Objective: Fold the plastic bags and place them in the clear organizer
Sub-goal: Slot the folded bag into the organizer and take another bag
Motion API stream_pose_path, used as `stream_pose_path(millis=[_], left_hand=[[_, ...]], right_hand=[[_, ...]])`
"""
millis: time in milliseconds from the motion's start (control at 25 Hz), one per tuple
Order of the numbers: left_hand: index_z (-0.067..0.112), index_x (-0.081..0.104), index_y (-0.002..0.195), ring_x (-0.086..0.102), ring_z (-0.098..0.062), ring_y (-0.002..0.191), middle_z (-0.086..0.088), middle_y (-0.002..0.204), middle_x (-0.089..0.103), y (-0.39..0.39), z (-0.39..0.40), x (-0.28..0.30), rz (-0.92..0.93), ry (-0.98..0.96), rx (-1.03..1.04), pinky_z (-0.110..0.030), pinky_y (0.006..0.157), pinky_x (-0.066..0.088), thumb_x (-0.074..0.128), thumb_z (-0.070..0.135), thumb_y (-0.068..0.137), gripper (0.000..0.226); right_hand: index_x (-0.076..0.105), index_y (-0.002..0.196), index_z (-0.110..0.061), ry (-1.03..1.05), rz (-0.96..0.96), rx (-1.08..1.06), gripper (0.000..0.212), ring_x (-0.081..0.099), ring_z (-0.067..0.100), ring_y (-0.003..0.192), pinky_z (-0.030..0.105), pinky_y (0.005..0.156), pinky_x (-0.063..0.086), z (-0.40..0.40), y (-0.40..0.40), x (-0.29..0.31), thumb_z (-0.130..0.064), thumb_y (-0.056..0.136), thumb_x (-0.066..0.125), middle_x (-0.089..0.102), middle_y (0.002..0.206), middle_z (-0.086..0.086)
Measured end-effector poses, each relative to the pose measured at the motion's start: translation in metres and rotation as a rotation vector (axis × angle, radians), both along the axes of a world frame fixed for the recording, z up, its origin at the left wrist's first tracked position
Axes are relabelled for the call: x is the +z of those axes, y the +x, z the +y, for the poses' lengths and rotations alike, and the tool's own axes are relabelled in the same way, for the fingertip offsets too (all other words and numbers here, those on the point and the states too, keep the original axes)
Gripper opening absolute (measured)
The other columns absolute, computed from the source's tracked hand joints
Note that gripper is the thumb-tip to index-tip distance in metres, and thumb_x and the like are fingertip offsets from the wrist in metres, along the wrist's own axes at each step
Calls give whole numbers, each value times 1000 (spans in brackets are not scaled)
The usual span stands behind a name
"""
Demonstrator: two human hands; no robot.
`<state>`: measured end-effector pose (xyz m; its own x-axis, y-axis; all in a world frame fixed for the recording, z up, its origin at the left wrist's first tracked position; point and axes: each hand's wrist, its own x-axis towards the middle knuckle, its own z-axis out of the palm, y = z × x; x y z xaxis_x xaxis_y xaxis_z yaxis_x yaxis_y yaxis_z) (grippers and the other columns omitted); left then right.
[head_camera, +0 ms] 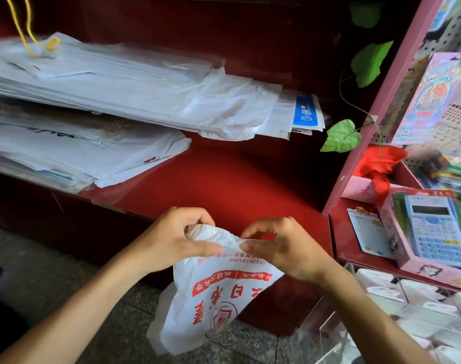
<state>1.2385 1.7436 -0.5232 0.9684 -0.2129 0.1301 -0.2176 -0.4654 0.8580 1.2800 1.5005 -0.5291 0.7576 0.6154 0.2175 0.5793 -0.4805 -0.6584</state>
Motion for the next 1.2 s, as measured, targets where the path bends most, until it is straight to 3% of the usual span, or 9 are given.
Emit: stream_pose_path(millis=[80,360,480,560,640,760,880,1040,1200], left_hand=[[19,68,77,67,-23,68,-10,75,71,-1,4,0,34,-84,19,-33,58,50,87,32,63,27],[15,70,72,62,-13,70,-8,74,71,4,11,-4,-5,-331,193,-22,68,48,85,30,69,22],[19,71,69,62,-10,68,-9,72,70,2,4,-2,-71,-283,230,-20,65,48,85,39,62,26],[21,70,68,59,-6,63,-4,67,69,-1,-6,-1,-110,-240,195,-17,60,46,79,44,60,26],[19,70,67,57,-7,60,-5,66,69,-4,-20,-3,-99,-249,155,-18,57,43,83,36,64,21],[18,72,70,58,-9,64,-10,70,68,-7,-35,-2,-25,-366,167,-21,60,45,82,30,70,15],[16,74,84,64,-13,79,-11,83,72,-5,-21,3,24,-408,216,-30,77,49,73,45,74,31],[17,73,92,69,-23,92,-3,93,76,6,23,0,75,-354,393,-36,85,48,71,44,83,29],[33,72,108,67,-23,108,-1,112,73,6,54,-21,378,-266,147,-44,95,49,75,55,63,51]], right_hand=[[75,84,-22,59,72,-39,10,70,6,73,37,69,56,-6,4,-1,-27,91,71,74,78,-10],[75,78,-24,114,152,-87,14,70,5,66,28,61,54,-22,11,-1,-27,91,70,75,74,-9],[75,91,-24,45,102,-7,8,70,3,79,33,72,56,-18,8,-3,-31,90,72,75,86,-13],[72,107,-21,110,106,53,21,69,5,91,33,83,54,-6,1,0,-31,88,75,74,98,-11],[71,107,-18,197,152,98,21,70,10,87,35,80,56,9,-6,2,-23,87,76,74,96,-5],[68,83,-11,194,98,88,17,60,15,62,47,57,49,19,-6,-1,-25,89,74,67,73,8],[63,74,-2,300,188,-3,29,52,16,55,38,47,41,9,0,2,-24,91,72,62,64,14],[66,79,0,529,247,-171,22,67,19,58,26,51,48,-23,8,10,-18,91,68,71,69,9],[68,90,2,641,285,-285,23,70,32,69,37,62,54,-49,22,4,-21,91,67,72,83,19]])
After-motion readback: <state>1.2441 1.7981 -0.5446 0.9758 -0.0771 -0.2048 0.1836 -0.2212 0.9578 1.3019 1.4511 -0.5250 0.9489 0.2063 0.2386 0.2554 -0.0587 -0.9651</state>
